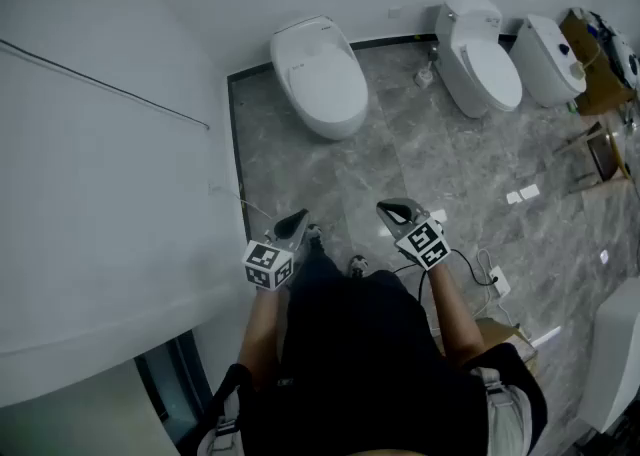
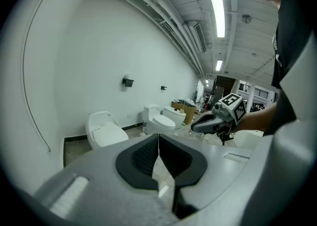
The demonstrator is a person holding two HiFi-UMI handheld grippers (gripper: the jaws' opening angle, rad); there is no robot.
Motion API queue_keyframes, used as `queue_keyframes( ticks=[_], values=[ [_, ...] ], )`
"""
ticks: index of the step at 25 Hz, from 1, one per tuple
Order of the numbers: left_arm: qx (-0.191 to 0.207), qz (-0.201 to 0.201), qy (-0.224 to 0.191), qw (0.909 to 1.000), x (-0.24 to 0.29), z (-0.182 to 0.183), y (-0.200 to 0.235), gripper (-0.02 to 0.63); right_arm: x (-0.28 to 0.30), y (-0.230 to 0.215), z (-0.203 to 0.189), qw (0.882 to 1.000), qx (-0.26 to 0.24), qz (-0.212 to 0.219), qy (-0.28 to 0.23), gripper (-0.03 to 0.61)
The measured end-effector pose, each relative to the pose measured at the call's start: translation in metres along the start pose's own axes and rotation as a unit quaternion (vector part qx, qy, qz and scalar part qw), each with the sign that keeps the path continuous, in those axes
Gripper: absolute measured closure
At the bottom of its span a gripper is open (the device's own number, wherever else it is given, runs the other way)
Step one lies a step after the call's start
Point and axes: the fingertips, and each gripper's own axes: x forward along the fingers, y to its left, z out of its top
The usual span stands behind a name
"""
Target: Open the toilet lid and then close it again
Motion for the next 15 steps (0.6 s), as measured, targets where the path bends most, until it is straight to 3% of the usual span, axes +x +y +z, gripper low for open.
queue_keyframes(
  ticks=[7,15],
  values=[
    [-0.01,-0.002,0.005,0.9999,0.009,-0.003,0.036,0.6,0.027,-0.006,-0.006,1.0,0.017,0.0,0.022,0.575],
    [-0.032,-0.009,0.014,0.9993,0.025,0.01,0.121,0.6,0.096,-0.04,0.026,0.999,0.02,-0.018,0.042,0.575]
  ],
)
